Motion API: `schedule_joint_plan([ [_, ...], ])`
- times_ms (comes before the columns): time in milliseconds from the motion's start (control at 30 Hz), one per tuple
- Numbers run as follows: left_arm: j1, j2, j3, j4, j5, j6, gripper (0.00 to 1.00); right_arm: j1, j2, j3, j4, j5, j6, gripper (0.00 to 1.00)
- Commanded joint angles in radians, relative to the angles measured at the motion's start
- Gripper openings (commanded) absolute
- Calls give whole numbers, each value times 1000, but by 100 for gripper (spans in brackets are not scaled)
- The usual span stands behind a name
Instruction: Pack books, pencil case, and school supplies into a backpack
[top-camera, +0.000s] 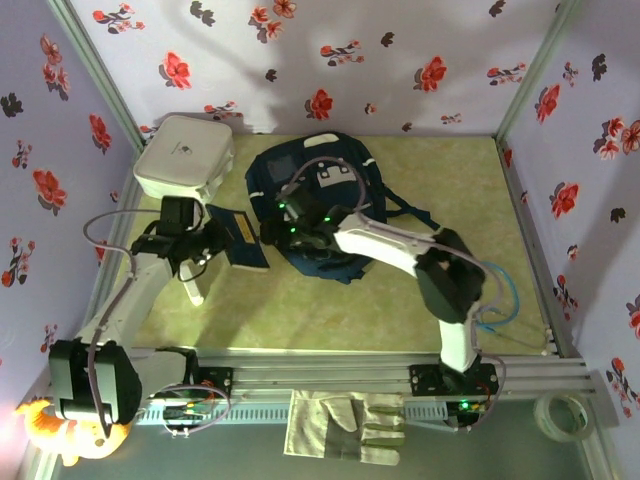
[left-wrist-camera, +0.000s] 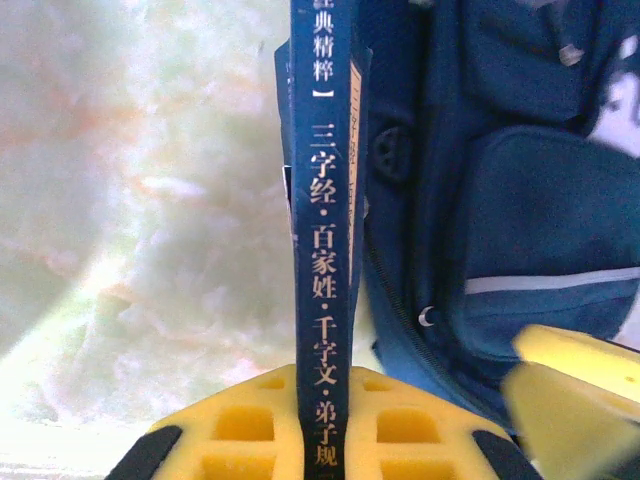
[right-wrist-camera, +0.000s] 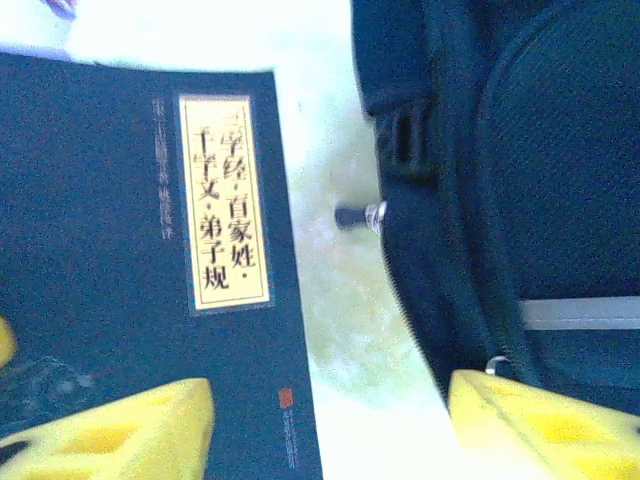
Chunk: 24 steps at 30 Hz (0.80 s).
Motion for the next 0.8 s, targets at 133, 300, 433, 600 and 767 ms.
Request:
schedule_joint_plan([
  [133,-40,-40,81,227,29,-81,0,-87,-262,-325,299,61,111,83],
  [300,-117,33,118,487,38,-223,0,-134,-402,-495,483,8,231,92],
  [433,-176,127,168,664,36,-314,0,-162,-445,-580,643,-60,350,94],
  [600,-232,223,200,842,20,-417,0,-199,-453,-626,848,-138,507,96],
  [767,-268,266,183,954,2,-470,0,-211,-422,-627,950,-142,627,96],
])
